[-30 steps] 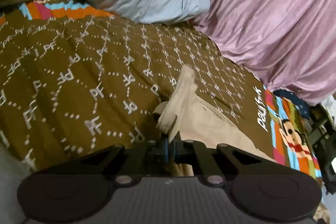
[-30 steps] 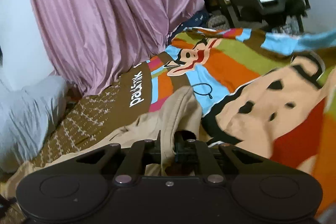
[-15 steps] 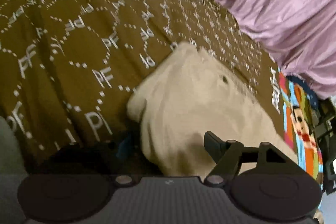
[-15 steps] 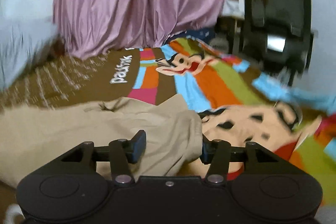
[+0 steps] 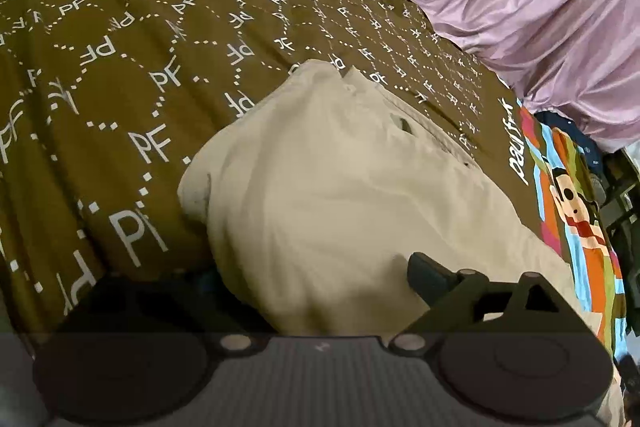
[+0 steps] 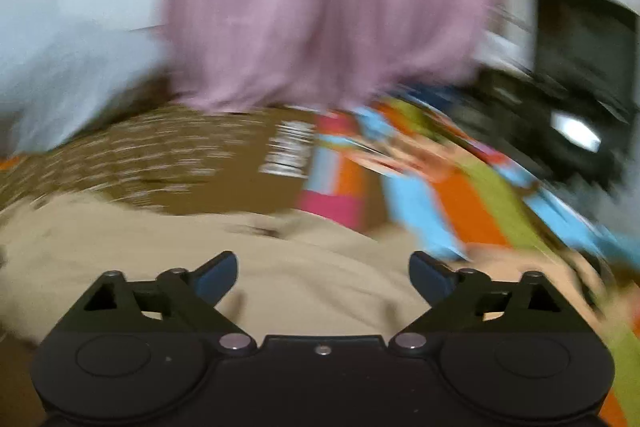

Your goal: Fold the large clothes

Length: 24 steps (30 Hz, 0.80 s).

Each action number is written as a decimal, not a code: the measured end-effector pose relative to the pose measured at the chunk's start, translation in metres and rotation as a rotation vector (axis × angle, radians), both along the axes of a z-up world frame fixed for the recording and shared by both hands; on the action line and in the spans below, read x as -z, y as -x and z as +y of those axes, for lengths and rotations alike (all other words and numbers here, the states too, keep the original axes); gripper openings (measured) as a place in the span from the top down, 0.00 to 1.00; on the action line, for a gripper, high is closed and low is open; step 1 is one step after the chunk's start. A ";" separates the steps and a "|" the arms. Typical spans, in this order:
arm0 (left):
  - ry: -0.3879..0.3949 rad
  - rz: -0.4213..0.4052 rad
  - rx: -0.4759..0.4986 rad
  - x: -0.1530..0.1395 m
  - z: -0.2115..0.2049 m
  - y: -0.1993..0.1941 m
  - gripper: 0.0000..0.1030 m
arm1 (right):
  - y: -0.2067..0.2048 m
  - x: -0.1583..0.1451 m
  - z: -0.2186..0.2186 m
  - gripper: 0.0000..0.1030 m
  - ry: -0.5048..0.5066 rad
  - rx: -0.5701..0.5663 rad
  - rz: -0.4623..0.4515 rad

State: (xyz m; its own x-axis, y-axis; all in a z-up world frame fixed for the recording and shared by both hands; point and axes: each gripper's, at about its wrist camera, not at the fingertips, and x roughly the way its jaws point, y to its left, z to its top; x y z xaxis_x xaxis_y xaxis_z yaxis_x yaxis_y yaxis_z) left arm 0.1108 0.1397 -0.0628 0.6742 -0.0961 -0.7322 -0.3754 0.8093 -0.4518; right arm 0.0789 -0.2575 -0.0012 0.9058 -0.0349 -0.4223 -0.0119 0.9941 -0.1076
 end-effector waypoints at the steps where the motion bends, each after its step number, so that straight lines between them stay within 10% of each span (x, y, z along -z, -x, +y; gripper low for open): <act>1: -0.002 0.001 0.001 0.001 0.001 0.001 0.08 | -0.009 0.005 0.019 0.05 0.044 -0.078 -0.002; 6: -0.032 -0.001 -0.004 0.001 -0.002 0.000 0.13 | -0.041 0.036 0.086 0.05 0.223 -0.235 0.003; 13: -0.102 -0.048 -0.059 -0.012 -0.002 0.005 0.80 | -0.059 0.070 0.089 0.06 0.123 -0.233 0.121; 24: -0.289 -0.327 0.198 -0.112 -0.081 0.009 0.96 | -0.053 0.077 0.087 0.17 0.089 -0.262 0.117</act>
